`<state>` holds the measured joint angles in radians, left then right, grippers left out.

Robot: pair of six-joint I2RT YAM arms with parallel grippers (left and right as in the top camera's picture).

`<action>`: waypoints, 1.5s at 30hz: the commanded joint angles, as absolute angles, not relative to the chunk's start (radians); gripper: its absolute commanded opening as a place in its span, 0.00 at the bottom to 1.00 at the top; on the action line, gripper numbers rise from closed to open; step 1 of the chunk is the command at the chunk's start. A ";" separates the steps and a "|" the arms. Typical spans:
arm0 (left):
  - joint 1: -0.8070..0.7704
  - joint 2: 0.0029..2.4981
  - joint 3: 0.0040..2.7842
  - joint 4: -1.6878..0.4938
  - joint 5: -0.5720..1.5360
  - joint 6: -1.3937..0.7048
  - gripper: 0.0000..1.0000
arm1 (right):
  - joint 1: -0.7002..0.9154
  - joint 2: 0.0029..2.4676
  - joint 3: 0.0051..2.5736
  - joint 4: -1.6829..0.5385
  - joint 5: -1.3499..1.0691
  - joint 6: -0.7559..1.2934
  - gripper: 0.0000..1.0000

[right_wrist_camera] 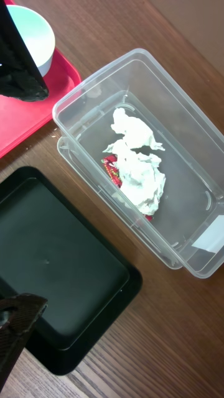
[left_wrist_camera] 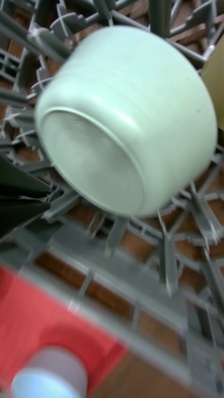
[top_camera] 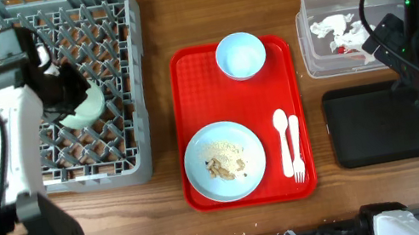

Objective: Sort waste into correct bins and load items into the dishwasher rack
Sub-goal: 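Lower the bowl upside down in the rack and release it, then reach the left gripper back to the small light-blue bowl on the tray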

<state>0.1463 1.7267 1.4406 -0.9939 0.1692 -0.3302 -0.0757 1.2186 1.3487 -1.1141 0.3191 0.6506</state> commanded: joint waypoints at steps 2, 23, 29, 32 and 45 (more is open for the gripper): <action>0.156 1.790 1.440 -0.983 -0.007 -0.322 0.04 | -0.079 1.222 1.348 -1.112 0.339 0.655 1.00; 0.028 1.606 1.440 -0.893 0.482 -0.427 0.21 | -0.079 1.222 1.348 -1.112 0.339 0.655 1.00; -0.297 1.672 1.440 -0.741 0.396 -0.362 0.94 | -0.079 1.222 1.348 -1.112 0.339 0.655 1.00; -0.456 1.729 1.440 -0.605 0.212 -0.299 1.00 | -0.079 1.222 1.348 -1.112 0.339 0.655 1.00; -0.681 2.022 1.440 -0.240 0.029 -0.026 0.85 | -0.079 1.222 1.348 -1.112 0.339 0.655 1.00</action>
<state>-0.6899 1.9694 1.4387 -0.2459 0.0589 -0.0811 -0.0757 1.2194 1.3487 -1.1141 0.3191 0.6506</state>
